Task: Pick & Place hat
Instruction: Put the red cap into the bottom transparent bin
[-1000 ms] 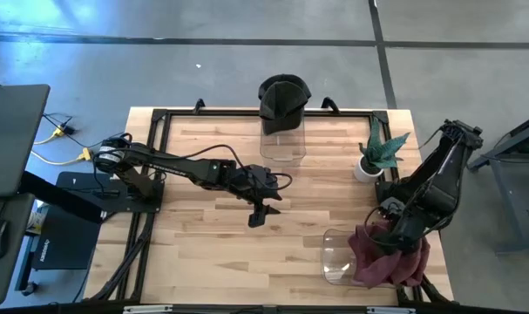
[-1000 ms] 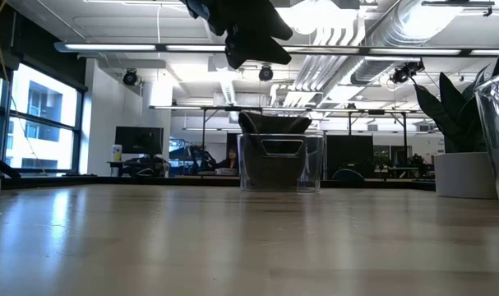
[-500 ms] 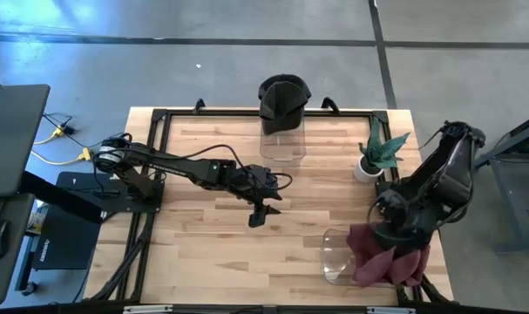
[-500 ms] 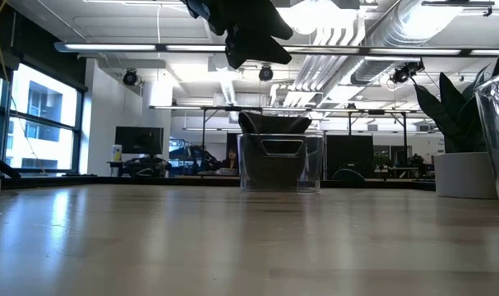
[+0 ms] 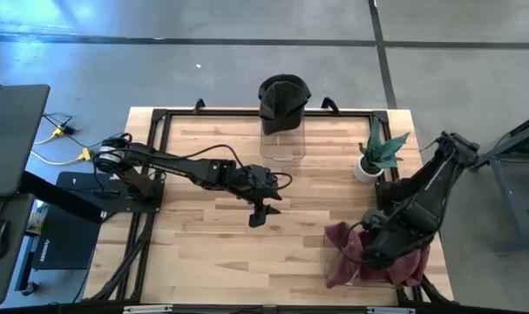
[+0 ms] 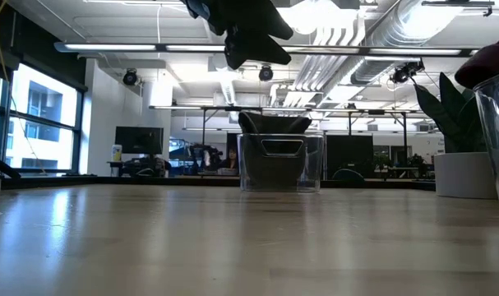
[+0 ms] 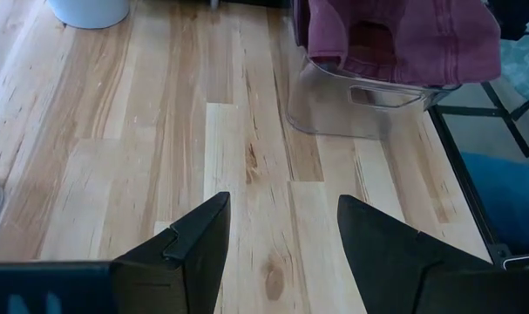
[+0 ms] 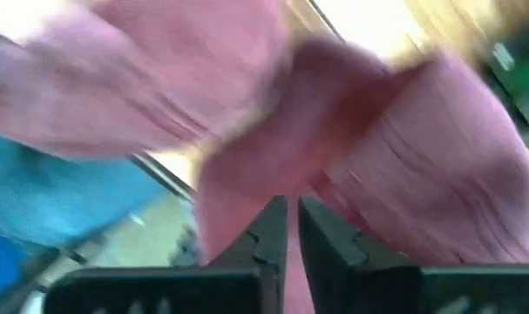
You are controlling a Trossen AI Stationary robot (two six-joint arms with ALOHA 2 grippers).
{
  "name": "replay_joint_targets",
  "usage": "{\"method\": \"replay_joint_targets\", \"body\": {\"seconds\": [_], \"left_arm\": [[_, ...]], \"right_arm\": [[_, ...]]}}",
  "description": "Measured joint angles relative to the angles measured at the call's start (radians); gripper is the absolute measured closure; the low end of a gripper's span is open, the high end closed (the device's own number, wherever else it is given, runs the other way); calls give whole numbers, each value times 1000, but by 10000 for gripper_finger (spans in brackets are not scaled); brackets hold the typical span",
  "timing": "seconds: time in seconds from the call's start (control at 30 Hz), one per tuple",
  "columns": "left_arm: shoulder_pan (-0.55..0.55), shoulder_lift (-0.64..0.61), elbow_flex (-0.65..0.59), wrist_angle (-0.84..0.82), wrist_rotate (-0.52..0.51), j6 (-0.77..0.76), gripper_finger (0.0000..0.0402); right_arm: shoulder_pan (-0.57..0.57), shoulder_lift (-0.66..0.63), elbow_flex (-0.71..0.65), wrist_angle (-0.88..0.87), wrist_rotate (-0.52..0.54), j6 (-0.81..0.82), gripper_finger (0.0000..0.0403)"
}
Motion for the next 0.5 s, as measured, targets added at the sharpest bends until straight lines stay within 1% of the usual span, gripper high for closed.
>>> {"method": "replay_joint_targets", "body": {"seconds": [0.1, 0.2, 0.23, 0.3, 0.33, 0.4, 0.47, 0.5], "left_arm": [[0, 0, 0, -1, 0, 0, 195], [-1, 0, 0, -10, 0, -1, 195], [-3, -2, 0, -19, 0, -1, 195], [-9, -38, -4, -74, -11, -1, 195], [-15, -54, -3, -79, -18, -3, 195], [-22, -67, 6, -57, -48, -4, 195], [-39, -88, -4, -123, -97, -4, 196], [-47, -89, -5, -126, -118, -5, 196]], "right_arm": [[-5, -30, 1, 93, 138, -24, 388], [-31, -46, 2, 234, 276, -112, 400], [-48, -46, 2, 291, 307, -151, 401], [-94, -32, 2, 411, 333, -249, 400], [-126, -20, 2, 470, 329, -309, 400], [-197, 20, 4, 555, 271, -438, 402], [-274, 76, 4, 575, 159, -531, 402], [-307, 109, 4, 567, 95, -568, 402]]}}
